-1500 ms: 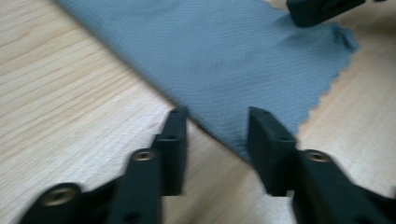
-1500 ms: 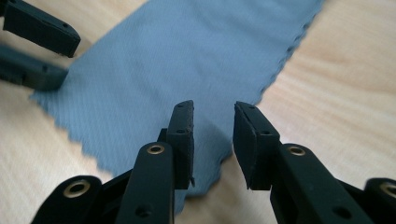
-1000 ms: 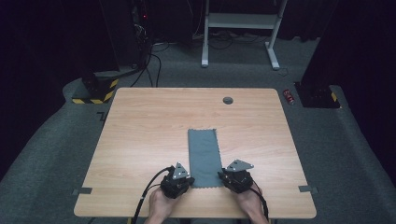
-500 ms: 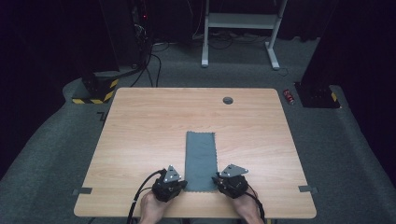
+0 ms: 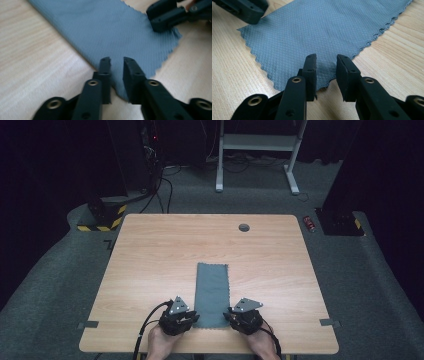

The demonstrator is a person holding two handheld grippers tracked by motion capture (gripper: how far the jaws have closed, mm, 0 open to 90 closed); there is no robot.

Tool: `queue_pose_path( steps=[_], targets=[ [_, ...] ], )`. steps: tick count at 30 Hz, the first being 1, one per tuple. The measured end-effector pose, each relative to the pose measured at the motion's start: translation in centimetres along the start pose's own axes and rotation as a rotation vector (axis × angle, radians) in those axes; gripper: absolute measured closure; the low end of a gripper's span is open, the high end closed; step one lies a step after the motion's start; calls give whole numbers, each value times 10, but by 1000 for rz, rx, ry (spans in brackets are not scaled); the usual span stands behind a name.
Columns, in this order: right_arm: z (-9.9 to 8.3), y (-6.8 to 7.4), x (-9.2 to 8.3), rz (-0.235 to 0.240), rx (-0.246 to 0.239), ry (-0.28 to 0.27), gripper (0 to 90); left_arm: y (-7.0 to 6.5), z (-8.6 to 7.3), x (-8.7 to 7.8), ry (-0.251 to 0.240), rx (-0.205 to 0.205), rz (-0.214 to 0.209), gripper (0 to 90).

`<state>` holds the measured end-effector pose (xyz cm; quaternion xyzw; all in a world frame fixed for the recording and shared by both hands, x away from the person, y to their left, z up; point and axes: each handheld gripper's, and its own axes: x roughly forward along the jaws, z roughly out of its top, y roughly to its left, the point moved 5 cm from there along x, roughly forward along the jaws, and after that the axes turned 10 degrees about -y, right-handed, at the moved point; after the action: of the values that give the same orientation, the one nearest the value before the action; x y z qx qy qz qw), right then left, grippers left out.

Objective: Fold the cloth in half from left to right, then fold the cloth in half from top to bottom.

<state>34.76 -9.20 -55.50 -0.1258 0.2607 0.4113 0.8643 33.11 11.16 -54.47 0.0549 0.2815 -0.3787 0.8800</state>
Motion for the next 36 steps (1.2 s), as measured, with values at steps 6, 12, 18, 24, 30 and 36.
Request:
queue_pose_path(
  steps=[6, 12, 18, 24, 30, 36],
  targets=[
    [0, -4, 1, 6, 7, -3, 673, 8, 5, 18, 0, -13, 35, 604],
    [0, -5, 1, 12, 4, -3, 665, 17, 12, 28, -5, -19, 55, 568],
    [3, -13, 3, 22, 52, 6, 663, 28, 24, 38, -9, -18, 84, 525],
    [9, -19, 2, 14, 75, -11, 653, 41, 35, 42, -17, -16, 105, 504],
    [18, -32, 7, 7, 97, -35, 644, 53, 42, 44, -32, -50, 109, 492],
    [27, -47, 20, -7, 130, -29, 713, 68, 59, 55, -63, -47, 118, 497]
  ],
)
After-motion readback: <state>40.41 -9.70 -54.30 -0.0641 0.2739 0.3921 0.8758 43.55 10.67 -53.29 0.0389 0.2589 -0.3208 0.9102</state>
